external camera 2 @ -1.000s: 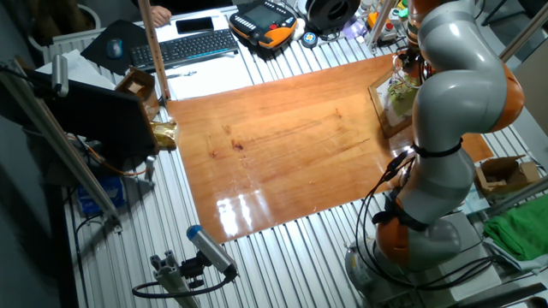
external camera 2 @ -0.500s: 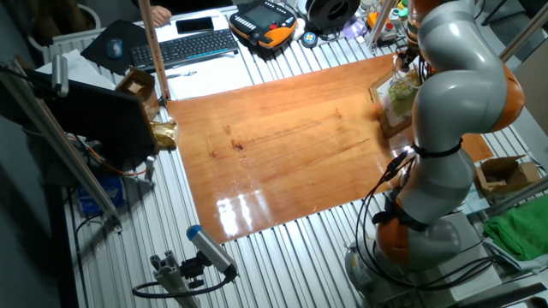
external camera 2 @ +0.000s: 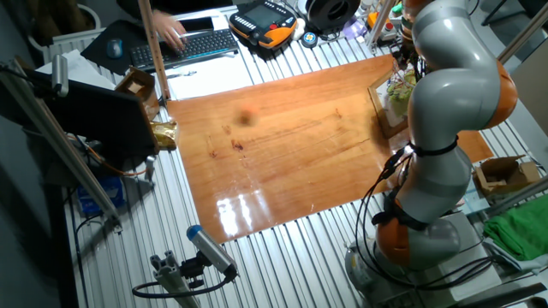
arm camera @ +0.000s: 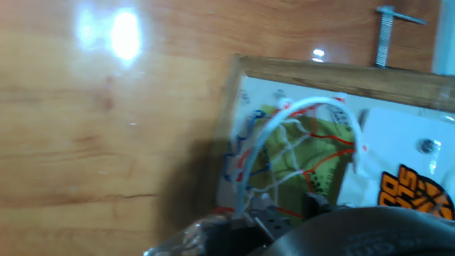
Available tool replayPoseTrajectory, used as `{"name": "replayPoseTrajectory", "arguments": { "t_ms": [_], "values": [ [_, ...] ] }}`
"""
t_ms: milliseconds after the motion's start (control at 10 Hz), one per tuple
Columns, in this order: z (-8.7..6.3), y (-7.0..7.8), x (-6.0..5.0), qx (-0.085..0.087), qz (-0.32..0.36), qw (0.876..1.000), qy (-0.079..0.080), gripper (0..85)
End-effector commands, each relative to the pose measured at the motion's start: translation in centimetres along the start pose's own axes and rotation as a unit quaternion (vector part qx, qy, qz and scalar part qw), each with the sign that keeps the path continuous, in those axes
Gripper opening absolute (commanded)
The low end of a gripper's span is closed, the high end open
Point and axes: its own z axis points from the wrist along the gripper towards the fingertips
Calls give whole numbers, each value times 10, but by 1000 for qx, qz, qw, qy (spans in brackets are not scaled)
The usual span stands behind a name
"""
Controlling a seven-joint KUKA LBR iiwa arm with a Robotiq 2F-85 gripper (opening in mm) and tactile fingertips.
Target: Grab a basketball, release it and shoot it into the basket
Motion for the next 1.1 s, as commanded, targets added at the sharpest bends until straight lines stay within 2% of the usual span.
{"name": "replayPoseTrajectory", "arguments": {
  "t_ms": [0, 100, 200, 300, 400, 500, 600, 800, 1000],
  "values": [
    [-2, 7, 0, -8, -12, 1000, 2, 7],
    [-2, 15, 0, -30, -23, 999, 10, 7],
    [-1, 26, -3, -27, -43, 999, -12, 7],
    [-1, 32, -4, -1, -53, 998, -27, 7],
    [-1, 35, -2, 1, -55, 998, -27, 7],
    [-1, 37, -1, -8, -48, 999, -14, 7],
    [-1, 39, 0, -10, -31, 999, -8, 7],
    [-2, 41, 0, -10, -2, 1000, -6, 7],
    [0, 50, -1, -17, 22, 1000, 8, 7]
  ]
}}
